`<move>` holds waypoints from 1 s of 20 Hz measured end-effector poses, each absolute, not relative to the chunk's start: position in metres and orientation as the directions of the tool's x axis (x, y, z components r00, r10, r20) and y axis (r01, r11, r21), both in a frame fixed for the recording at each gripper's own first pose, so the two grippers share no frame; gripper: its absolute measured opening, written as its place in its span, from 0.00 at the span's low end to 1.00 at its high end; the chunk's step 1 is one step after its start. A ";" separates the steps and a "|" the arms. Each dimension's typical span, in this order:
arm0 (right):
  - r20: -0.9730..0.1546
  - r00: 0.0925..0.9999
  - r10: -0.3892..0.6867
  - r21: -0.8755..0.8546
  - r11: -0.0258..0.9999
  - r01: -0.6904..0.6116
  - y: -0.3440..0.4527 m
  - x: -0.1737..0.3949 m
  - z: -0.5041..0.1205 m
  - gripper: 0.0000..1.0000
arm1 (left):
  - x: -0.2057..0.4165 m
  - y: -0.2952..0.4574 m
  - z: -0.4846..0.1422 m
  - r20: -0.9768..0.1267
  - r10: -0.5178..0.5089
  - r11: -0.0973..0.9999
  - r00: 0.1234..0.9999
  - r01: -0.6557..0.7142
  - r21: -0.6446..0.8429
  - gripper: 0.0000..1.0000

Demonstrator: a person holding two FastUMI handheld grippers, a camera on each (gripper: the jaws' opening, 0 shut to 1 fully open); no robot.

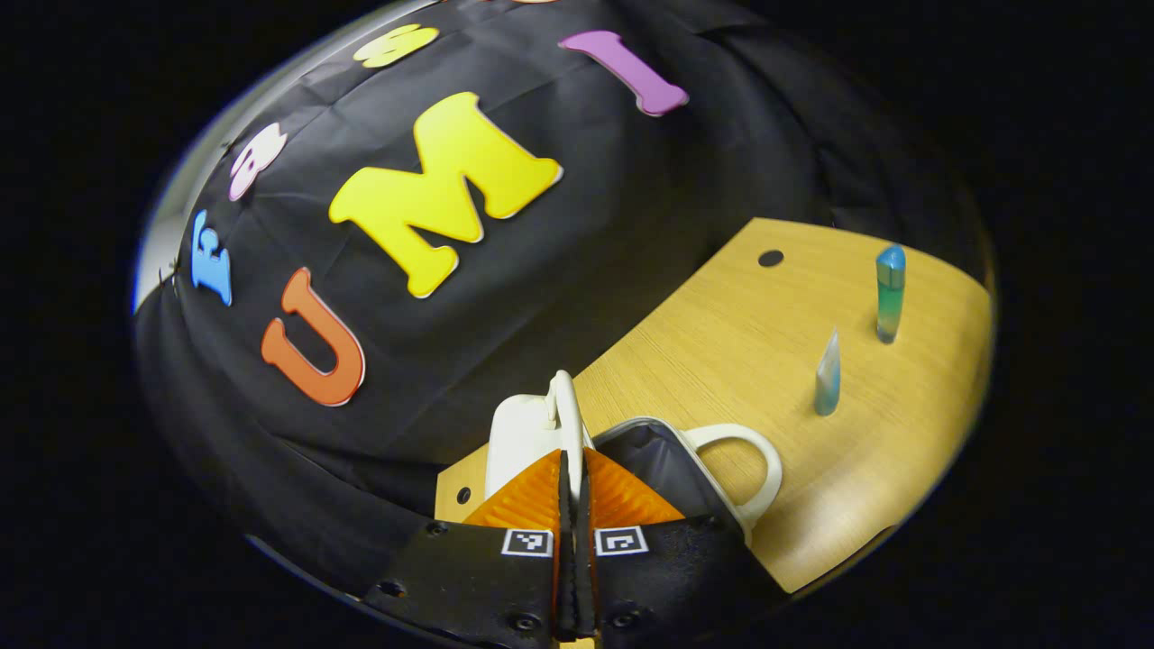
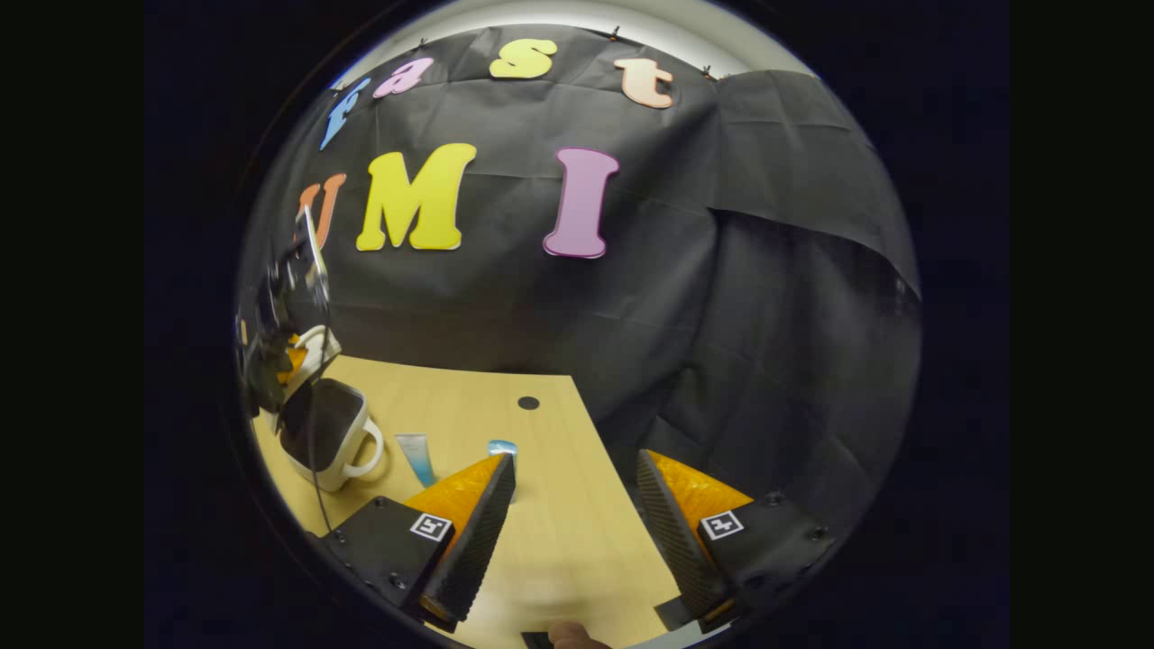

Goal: First open the suitcase, pack the skin care products into it, and then close the suitcase.

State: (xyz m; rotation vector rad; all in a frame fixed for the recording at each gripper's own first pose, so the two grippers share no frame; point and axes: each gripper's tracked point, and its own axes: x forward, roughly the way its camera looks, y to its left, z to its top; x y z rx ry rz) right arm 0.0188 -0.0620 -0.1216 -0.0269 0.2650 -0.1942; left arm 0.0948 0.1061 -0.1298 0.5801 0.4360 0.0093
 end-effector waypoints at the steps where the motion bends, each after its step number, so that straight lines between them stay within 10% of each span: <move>1: -0.252 0.948 -0.195 -0.055 0.981 0.188 -0.053 0.021 -0.118 0.81 | 0.094 0.122 -0.116 -0.395 0.123 0.861 0.911 0.100 0.499 0.03; 9: -0.252 0.948 -0.193 -0.072 0.981 0.181 0.013 0.040 -0.110 0.81 | 0.085 0.297 -0.096 -0.382 0.203 0.927 0.902 -0.051 0.372 0.03; 20: -0.318 0.916 -0.245 -0.163 0.966 0.202 0.037 0.031 -0.125 0.81 | 0.080 0.442 -0.224 -0.587 0.221 0.972 0.779 -0.123 0.202 0.03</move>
